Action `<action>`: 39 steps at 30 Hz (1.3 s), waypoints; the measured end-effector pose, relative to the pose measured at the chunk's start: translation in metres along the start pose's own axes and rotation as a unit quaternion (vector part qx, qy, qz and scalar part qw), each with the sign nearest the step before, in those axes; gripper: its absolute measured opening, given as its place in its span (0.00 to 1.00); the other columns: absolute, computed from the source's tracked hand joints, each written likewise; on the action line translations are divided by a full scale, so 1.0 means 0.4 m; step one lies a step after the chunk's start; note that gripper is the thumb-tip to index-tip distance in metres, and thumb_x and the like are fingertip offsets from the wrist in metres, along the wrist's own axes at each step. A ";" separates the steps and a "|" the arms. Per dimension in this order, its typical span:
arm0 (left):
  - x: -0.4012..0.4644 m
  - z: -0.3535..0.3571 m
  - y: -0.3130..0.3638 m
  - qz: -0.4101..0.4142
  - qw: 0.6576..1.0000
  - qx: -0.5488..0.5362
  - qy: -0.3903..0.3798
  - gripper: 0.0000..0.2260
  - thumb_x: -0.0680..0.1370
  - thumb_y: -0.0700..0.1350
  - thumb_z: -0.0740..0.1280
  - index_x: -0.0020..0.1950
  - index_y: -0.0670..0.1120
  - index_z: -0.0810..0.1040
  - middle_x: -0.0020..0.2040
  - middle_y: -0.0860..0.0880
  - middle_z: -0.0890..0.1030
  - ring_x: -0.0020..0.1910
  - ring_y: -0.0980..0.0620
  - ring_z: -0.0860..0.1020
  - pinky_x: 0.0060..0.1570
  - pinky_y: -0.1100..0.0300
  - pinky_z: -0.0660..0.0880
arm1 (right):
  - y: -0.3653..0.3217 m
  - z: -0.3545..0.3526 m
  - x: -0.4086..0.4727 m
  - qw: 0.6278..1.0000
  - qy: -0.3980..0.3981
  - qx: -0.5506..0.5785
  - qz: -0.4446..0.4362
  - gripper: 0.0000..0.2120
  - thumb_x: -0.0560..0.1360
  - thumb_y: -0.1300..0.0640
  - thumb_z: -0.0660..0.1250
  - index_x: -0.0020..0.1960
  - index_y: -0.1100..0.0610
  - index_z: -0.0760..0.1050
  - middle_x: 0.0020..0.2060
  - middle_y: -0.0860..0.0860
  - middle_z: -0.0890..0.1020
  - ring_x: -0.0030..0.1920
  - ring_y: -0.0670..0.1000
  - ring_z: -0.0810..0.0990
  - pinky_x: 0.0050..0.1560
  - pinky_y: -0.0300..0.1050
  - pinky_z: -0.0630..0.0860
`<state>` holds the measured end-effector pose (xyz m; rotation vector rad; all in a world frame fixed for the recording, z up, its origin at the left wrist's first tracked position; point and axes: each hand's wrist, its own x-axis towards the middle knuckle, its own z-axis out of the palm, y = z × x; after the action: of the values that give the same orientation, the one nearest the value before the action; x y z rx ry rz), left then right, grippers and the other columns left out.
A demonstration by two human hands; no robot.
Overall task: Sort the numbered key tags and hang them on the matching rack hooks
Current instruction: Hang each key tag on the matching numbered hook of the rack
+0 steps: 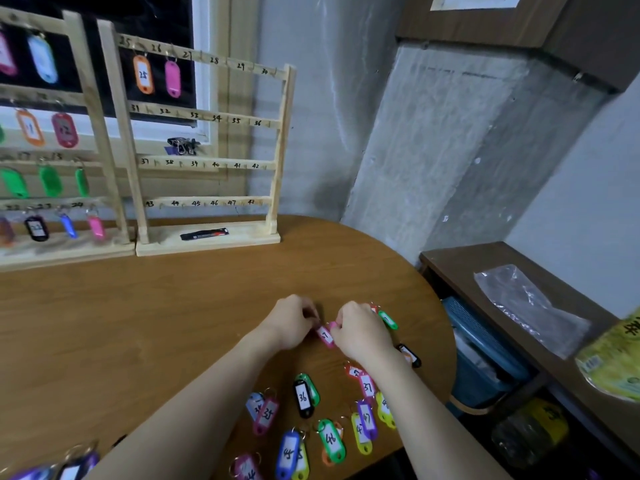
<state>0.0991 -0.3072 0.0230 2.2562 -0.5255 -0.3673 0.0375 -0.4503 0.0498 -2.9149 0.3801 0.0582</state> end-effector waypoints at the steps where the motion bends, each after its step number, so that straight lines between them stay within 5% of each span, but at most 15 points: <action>1: -0.004 -0.003 -0.001 0.006 1.000 -0.004 -0.001 0.08 0.81 0.41 0.67 0.45 0.53 0.80 0.47 0.52 0.81 0.50 0.54 0.78 0.50 0.62 0.70 | -0.002 0.002 -0.003 1.000 0.004 -0.004 -0.002 0.10 0.80 0.53 0.66 0.42 0.56 0.77 0.38 0.52 0.80 0.38 0.54 0.81 0.32 0.44 0.75; 6: -0.034 -0.037 -0.004 0.043 0.999 -0.021 0.017 0.10 0.81 0.41 0.66 0.42 0.53 0.80 0.41 0.55 0.81 0.41 0.59 0.78 0.46 0.65 0.71 | -0.004 -0.001 -0.006 0.990 0.014 0.139 0.008 0.10 0.81 0.55 0.65 0.41 0.52 0.75 0.36 0.48 0.82 0.34 0.46 0.79 0.30 0.40 0.72; 11: -0.069 -0.148 0.004 0.063 0.996 -0.011 0.057 0.12 0.81 0.41 0.66 0.39 0.53 0.81 0.40 0.55 0.83 0.41 0.61 0.80 0.44 0.68 0.71 | -0.036 -0.044 0.005 0.934 -0.025 0.357 -0.019 0.06 0.84 0.57 0.61 0.53 0.56 0.77 0.37 0.48 0.84 0.39 0.48 0.82 0.44 0.44 0.77; 16: -0.099 -0.300 0.030 0.069 0.992 0.004 0.101 0.09 0.79 0.39 0.67 0.42 0.46 0.84 0.39 0.52 0.85 0.36 0.60 0.79 0.40 0.63 0.75 | -0.098 -0.090 0.026 0.877 -0.052 0.476 -0.039 0.07 0.84 0.58 0.59 0.49 0.55 0.75 0.31 0.51 0.74 0.32 0.52 0.74 0.37 0.44 0.70; 18: -0.105 -0.365 0.042 0.075 0.990 0.021 0.120 0.09 0.79 0.39 0.68 0.41 0.48 0.83 0.39 0.51 0.85 0.36 0.57 0.79 0.42 0.56 0.78 | -0.128 -0.120 0.031 0.870 -0.056 0.486 -0.068 0.07 0.83 0.52 0.63 0.48 0.54 0.74 0.29 0.48 0.73 0.32 0.51 0.73 0.40 0.45 0.71; 26: -0.139 -0.599 0.112 0.100 0.974 0.110 0.171 0.07 0.79 0.40 0.68 0.43 0.48 0.83 0.37 0.56 0.83 0.36 0.59 0.80 0.34 0.66 0.75 | -0.273 -0.236 0.070 0.885 0.017 0.427 -0.185 0.12 0.83 0.53 0.65 0.51 0.62 0.74 0.31 0.52 0.72 0.26 0.46 0.72 0.30 0.35 0.68; 28: -0.137 -0.651 0.128 0.095 0.973 0.115 0.174 0.07 0.80 0.41 0.69 0.44 0.48 0.84 0.39 0.55 0.84 0.39 0.54 0.82 0.41 0.61 0.78 | -0.312 -0.261 0.097 0.886 0.030 0.418 -0.199 0.12 0.83 0.53 0.64 0.48 0.61 0.74 0.32 0.54 0.72 0.26 0.48 0.72 0.29 0.36 0.68; 33: -0.106 -0.774 0.165 0.106 0.960 0.137 0.220 0.06 0.80 0.41 0.68 0.45 0.46 0.84 0.38 0.55 0.83 0.31 0.64 0.77 0.34 0.71 0.70 | -0.407 -0.334 0.182 0.879 0.067 0.416 -0.225 0.13 0.83 0.51 0.64 0.42 0.55 0.71 0.31 0.48 0.69 0.30 0.50 0.67 0.35 0.44 0.67; 39: -0.039 -0.896 0.206 0.106 0.940 0.134 0.295 0.09 0.79 0.40 0.66 0.42 0.48 0.83 0.38 0.54 0.84 0.39 0.47 0.83 0.31 0.62 0.76 | -0.527 -0.462 0.278 0.855 0.085 0.443 -0.254 0.13 0.84 0.50 0.60 0.44 0.55 0.70 0.31 0.49 0.68 0.29 0.51 0.68 0.33 0.43 0.65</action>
<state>0.2138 -0.1252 0.3218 2.3791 -0.5064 0.5115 0.2017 -0.3161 0.2641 -2.0008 -0.2964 -0.3579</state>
